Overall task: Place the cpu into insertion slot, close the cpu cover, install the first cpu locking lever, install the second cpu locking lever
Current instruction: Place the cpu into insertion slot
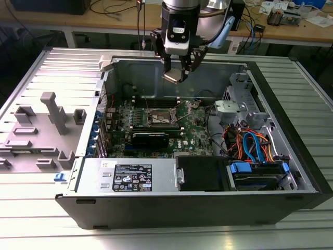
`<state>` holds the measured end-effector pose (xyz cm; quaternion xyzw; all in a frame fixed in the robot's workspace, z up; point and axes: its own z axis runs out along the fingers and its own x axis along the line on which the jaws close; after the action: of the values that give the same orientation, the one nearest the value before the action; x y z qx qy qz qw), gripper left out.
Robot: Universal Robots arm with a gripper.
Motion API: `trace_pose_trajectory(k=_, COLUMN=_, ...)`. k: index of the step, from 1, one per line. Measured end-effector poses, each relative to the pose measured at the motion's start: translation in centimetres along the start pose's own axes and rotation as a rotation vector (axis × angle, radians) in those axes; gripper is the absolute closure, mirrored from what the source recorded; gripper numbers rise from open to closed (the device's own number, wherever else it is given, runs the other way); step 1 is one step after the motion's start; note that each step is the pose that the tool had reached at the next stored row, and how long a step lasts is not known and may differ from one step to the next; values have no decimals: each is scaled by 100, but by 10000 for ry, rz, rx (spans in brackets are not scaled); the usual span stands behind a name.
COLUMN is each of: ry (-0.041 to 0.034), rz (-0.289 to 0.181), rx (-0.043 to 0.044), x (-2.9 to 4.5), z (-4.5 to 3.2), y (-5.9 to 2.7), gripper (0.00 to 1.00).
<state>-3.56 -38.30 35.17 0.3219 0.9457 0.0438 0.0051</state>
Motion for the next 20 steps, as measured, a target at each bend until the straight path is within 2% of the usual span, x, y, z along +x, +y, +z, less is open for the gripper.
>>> trace_pose_trajectory(k=17, ry=-43, rz=511, rx=-9, x=0, z=5, y=-1, gripper=45)
trace_pose_trajectory(k=20, ry=-61, rz=717, rx=-14, x=0, z=7, y=-2, gripper=45)
